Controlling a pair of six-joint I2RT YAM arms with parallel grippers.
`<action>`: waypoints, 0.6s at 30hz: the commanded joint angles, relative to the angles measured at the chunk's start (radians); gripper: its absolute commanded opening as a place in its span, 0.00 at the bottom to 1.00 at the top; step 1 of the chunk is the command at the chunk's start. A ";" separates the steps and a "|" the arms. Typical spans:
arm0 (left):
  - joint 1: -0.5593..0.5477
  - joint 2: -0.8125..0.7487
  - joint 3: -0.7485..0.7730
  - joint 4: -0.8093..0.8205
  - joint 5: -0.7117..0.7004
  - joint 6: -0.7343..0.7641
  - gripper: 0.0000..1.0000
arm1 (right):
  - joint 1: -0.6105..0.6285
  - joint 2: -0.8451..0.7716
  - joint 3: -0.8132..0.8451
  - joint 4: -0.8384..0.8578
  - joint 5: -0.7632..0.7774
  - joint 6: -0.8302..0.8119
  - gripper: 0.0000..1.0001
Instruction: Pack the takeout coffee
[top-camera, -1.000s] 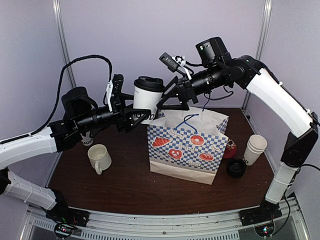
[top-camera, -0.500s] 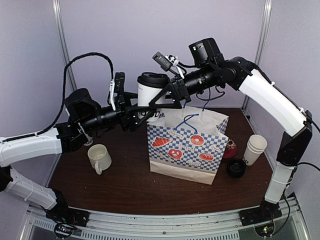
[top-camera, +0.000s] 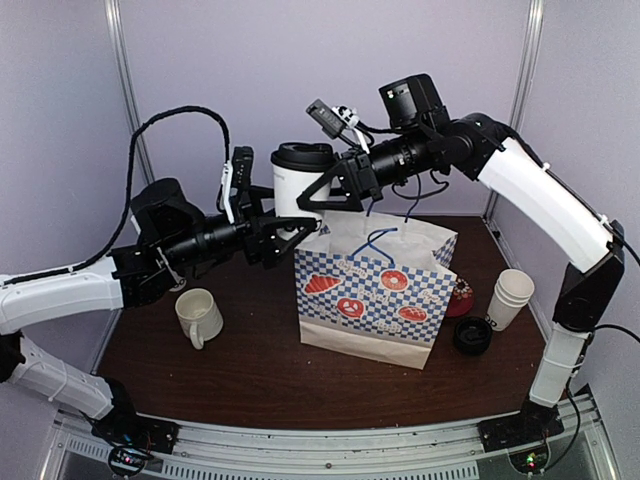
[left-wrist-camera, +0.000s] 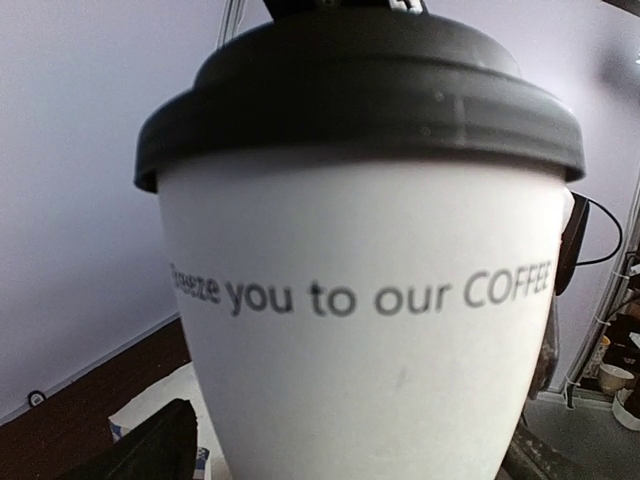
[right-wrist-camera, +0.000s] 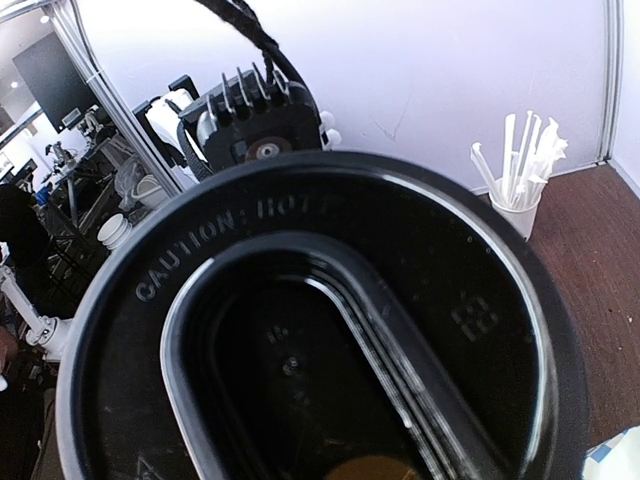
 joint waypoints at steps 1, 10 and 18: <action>-0.004 -0.091 0.045 -0.242 -0.112 0.046 0.98 | 0.005 -0.027 -0.018 -0.001 0.002 -0.043 0.78; -0.004 -0.318 0.379 -1.167 -0.175 0.287 0.97 | 0.020 -0.088 -0.183 -0.023 0.071 -0.210 0.78; -0.004 -0.171 0.642 -1.481 -0.065 0.370 0.95 | 0.159 -0.055 -0.162 -0.192 0.180 -0.418 0.78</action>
